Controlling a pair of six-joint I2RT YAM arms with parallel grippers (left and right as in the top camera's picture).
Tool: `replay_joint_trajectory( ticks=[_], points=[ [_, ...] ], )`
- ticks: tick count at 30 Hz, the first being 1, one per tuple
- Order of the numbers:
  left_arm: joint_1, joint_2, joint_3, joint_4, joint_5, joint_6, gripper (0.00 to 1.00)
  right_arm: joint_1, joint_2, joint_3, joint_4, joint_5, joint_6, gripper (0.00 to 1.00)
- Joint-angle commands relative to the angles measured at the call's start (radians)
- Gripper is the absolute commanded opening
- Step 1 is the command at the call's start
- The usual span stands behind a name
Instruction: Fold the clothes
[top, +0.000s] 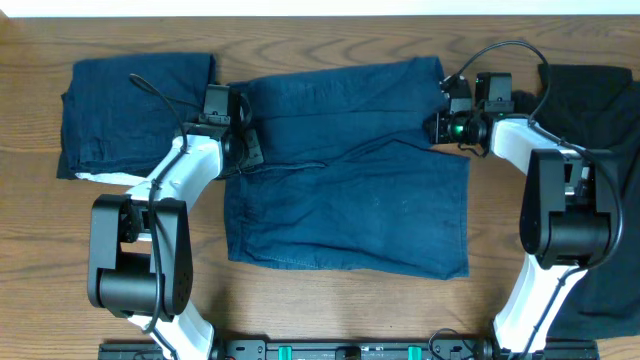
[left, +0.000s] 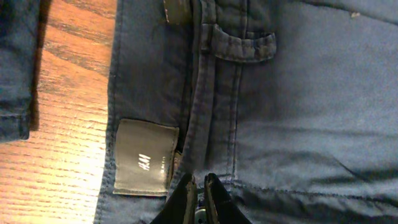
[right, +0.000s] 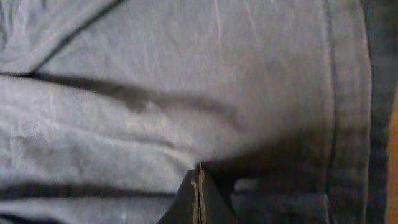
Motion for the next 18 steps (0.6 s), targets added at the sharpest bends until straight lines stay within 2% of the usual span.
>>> replay_joint_trajectory(
  ticks=[1, 7, 11, 14, 18],
  points=[
    [-0.003, 0.003, -0.010, 0.005, 0.003, -0.005, 0.09, -0.022, -0.033, 0.003, -0.089, 0.041, 0.029, 0.01],
    [-0.003, 0.003, -0.010, 0.016, 0.003, -0.005, 0.09, -0.037, -0.074, 0.006, -0.252, 0.244, 0.052, 0.01],
    [-0.003, 0.003, -0.010, 0.019, 0.003, -0.005, 0.09, -0.051, -0.071, 0.005, -0.290, 0.356, 0.050, 0.01],
    [-0.003, -0.001, -0.008, 0.036, 0.003, -0.005, 0.09, -0.062, -0.073, 0.009, -0.252, 0.325, 0.033, 0.01],
    [-0.003, -0.034, 0.030, 0.022, 0.007, 0.000, 0.09, -0.074, -0.086, 0.098, -0.286, 0.169, 0.005, 0.01]
  ],
)
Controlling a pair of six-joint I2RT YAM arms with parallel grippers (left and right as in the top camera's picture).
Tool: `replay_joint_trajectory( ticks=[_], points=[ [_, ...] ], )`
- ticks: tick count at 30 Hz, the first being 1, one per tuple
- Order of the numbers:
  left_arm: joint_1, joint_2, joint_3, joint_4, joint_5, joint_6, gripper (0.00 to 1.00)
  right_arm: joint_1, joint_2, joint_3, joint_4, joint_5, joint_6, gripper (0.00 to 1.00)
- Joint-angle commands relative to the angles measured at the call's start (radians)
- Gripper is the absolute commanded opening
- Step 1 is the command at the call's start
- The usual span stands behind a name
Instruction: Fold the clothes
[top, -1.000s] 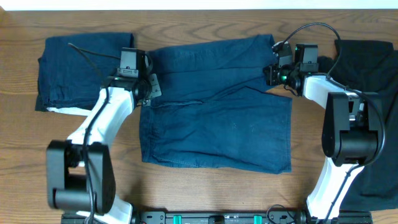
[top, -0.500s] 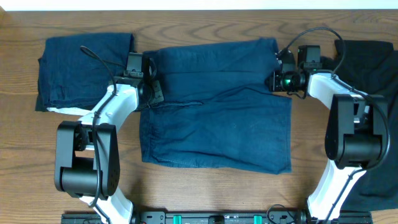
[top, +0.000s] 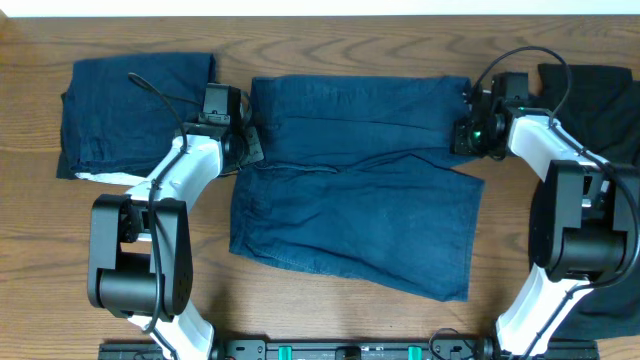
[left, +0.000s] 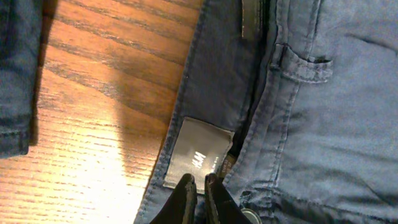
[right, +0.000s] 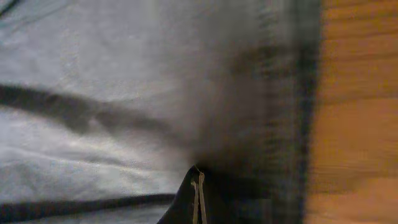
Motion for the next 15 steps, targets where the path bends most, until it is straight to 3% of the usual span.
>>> replay_joint_trajectory(
  ticks=[1, 6, 15],
  points=[
    [-0.003, -0.046, 0.040, -0.018, 0.022, 0.000, 0.09, -0.020, -0.009, 0.108, -0.039, -0.083, -0.020, 0.01],
    [-0.003, -0.093, 0.056, -0.031, 0.119, -0.001, 0.09, -0.024, -0.011, 0.308, -0.183, -0.109, -0.020, 0.01],
    [-0.003, -0.050, 0.055, -0.027, 0.123, -0.001, 0.09, -0.019, 0.032, 0.341, -0.063, -0.108, -0.020, 0.01]
  ],
)
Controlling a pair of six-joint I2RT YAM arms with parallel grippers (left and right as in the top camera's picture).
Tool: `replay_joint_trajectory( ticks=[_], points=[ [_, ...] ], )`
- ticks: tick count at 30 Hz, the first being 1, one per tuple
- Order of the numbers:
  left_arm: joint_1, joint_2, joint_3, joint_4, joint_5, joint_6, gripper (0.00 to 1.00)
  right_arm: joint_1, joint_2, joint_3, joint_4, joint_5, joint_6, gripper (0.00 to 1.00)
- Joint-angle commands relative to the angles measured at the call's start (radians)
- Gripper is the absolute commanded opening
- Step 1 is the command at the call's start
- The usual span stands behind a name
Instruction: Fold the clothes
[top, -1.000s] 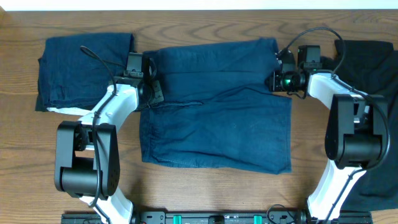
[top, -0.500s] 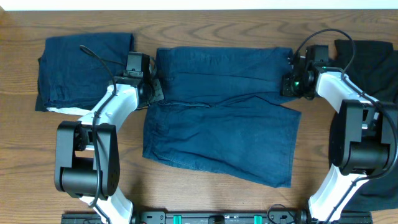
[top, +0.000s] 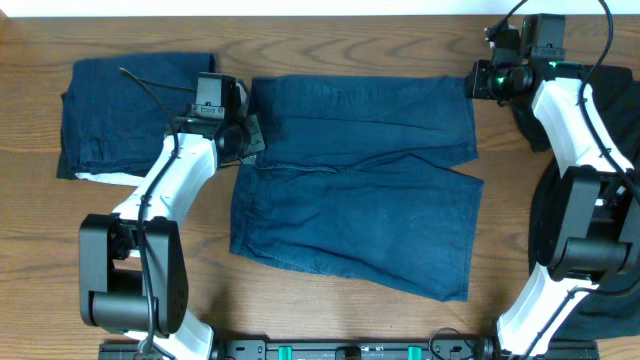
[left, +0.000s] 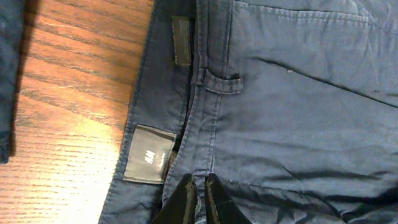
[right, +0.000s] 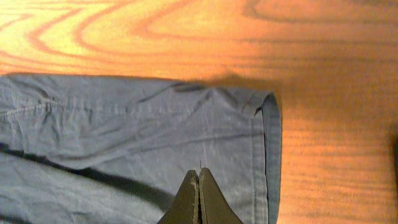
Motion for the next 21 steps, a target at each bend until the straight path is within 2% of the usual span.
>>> replay_joint_trajectory(
  ticks=[1, 15, 21],
  points=[
    [-0.003, 0.032, 0.013, -0.002, 0.013, -0.001, 0.09, -0.003, 0.044, 0.005, 0.019, -0.017, -0.012, 0.01],
    [-0.003, 0.130, 0.011, 0.044, 0.013, 0.003, 0.09, 0.003, 0.304, 0.005, 0.272, -0.050, -0.038, 0.01],
    [-0.003, 0.122, 0.021, 0.050, 0.013, 0.039, 0.06, 0.003, 0.291, 0.010, 0.292, -0.050, -0.068, 0.03]
  ],
)
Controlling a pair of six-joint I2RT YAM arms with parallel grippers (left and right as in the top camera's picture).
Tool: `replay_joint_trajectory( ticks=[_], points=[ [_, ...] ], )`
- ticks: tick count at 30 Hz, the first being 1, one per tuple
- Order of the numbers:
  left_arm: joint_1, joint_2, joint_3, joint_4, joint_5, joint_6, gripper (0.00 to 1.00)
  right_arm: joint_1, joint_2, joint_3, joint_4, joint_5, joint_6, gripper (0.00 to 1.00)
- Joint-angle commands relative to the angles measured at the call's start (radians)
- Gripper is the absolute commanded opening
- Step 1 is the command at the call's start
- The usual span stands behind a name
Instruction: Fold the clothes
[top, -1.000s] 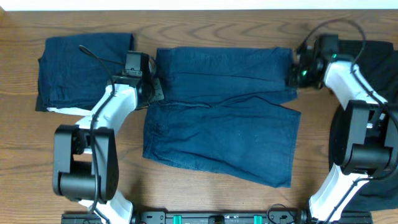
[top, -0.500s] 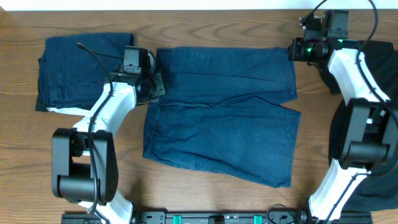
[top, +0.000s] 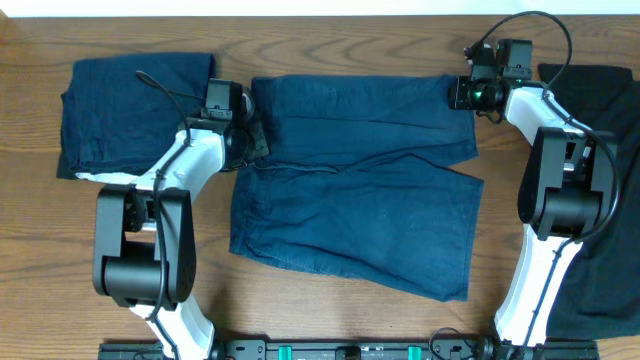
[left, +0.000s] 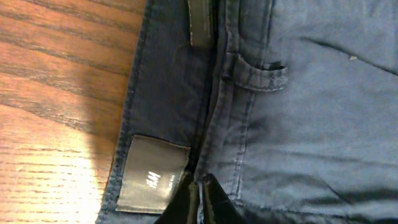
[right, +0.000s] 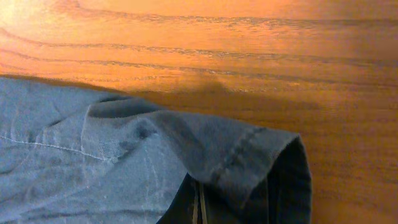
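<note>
Navy blue shorts (top: 360, 180) lie spread in the middle of the table, waistband to the left and legs to the right. My left gripper (top: 247, 137) sits at the waistband; the left wrist view shows its fingers (left: 200, 198) shut on the waistband edge beside a grey label (left: 152, 174). My right gripper (top: 462, 93) is at the far right corner of the upper leg. In the right wrist view it (right: 198, 200) is shut, with the leg hem (right: 249, 158) curled over its tips.
A folded navy garment (top: 135, 110) lies at the far left, beside the left arm. A dark garment (top: 600, 110) is heaped along the right edge, behind the right arm. Bare wooden table (top: 330, 45) borders the shorts.
My right gripper was higher, just past the leg's far corner; now it is low at that corner with the hem over its tips. The left gripper has shifted slightly along the waistband. The shorts lie unchanged.
The upper leg was first bunched inward, with my right gripper shut on its hem and my left on the waistband. Then the leg lay stretched out to the right. Then the right gripper stood by the far corner, and now it is down on the hem there.
</note>
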Motion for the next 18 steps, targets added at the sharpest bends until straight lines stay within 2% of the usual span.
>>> replay_joint_trajectory(
  ticks=[1, 5, 10, 15, 18],
  points=[
    [-0.002, -0.018, 0.031, -0.006, 0.010, 0.043, 0.06, 0.002, -0.016, 0.013, 0.001, -0.004, -0.045, 0.04],
    [0.006, -0.105, 0.077, -0.085, 0.010, 0.042, 0.06, 0.002, -0.132, 0.034, -0.076, -0.004, -0.045, 0.08],
    [0.006, -0.252, 0.083, -0.261, 0.010, 0.042, 0.06, 0.002, -0.360, 0.051, -0.374, 0.006, -0.030, 0.16],
    [0.006, -0.368, 0.083, -0.426, -0.010, 0.042, 0.06, 0.005, -0.553, 0.050, -0.685, 0.007, -0.008, 0.29],
    [0.006, -0.399, 0.083, -0.481, -0.010, 0.042, 0.06, 0.018, -0.607, 0.049, -0.795, 0.008, 0.004, 0.28]
  ],
)
